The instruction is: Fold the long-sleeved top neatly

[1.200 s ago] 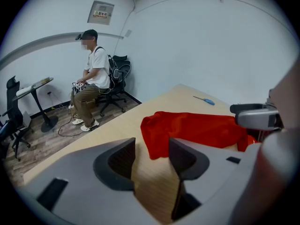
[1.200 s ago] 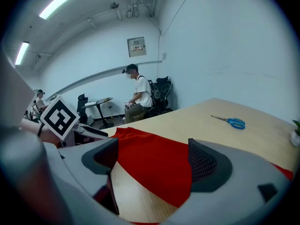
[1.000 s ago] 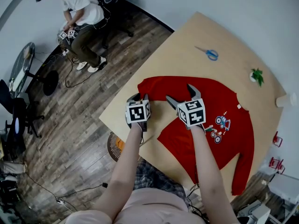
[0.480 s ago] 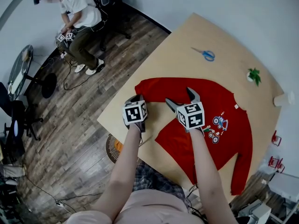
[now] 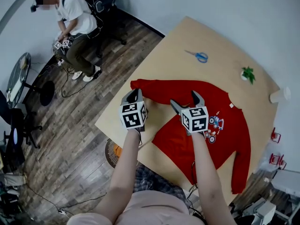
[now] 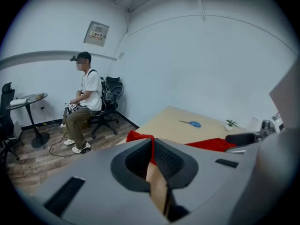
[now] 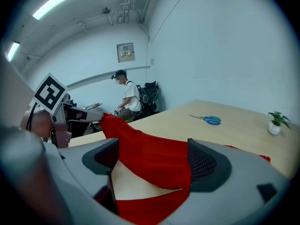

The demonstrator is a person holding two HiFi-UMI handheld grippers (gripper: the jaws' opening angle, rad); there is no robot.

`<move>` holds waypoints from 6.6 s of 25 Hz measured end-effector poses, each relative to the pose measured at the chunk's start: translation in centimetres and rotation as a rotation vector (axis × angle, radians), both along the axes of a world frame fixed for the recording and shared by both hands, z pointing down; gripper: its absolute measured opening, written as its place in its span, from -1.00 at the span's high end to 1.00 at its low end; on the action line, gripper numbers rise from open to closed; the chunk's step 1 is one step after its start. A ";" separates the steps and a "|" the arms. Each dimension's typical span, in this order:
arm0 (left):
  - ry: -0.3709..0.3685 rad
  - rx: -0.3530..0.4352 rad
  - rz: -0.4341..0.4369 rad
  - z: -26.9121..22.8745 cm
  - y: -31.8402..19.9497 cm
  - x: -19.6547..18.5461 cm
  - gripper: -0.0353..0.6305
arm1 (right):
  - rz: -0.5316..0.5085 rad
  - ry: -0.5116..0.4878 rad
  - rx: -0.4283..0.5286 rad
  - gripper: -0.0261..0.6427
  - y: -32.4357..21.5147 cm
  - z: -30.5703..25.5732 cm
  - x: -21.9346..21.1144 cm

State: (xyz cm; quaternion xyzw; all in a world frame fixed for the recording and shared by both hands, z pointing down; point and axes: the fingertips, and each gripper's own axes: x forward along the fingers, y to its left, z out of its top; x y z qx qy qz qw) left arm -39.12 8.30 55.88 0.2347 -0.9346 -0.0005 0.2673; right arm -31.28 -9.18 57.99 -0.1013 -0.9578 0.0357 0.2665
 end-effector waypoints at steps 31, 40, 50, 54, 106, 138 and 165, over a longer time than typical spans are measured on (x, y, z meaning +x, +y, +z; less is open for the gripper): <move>-0.262 0.053 0.777 -9.2 -29.9 16.0 0.84 | 0.695 -0.051 0.023 -0.37 -20.7 -3.9 22.0; -0.272 0.037 1.015 -7.3 -37.1 25.5 0.84 | 0.861 -0.028 0.007 -0.37 -24.0 -2.7 30.9; -0.298 0.012 1.233 -4.6 -42.7 34.7 0.84 | 0.983 0.000 -0.008 -0.36 -27.1 -1.6 38.0; -0.314 -0.034 1.321 -2.3 -44.3 37.9 0.84 | 1.020 0.013 -0.018 -0.36 -28.0 -0.8 40.4; 0.017 0.080 1.669 2.2 -41.4 59.9 0.09 | 1.574 0.051 -0.113 -0.17 -21.3 3.6 69.0; 0.044 0.038 1.581 3.0 -39.2 56.4 0.09 | 1.510 0.145 -0.215 0.82 -21.9 5.3 68.1; -0.056 0.098 1.093 -3.2 -34.1 31.9 0.06 | 1.020 -0.127 0.051 0.83 -28.4 -12.5 43.9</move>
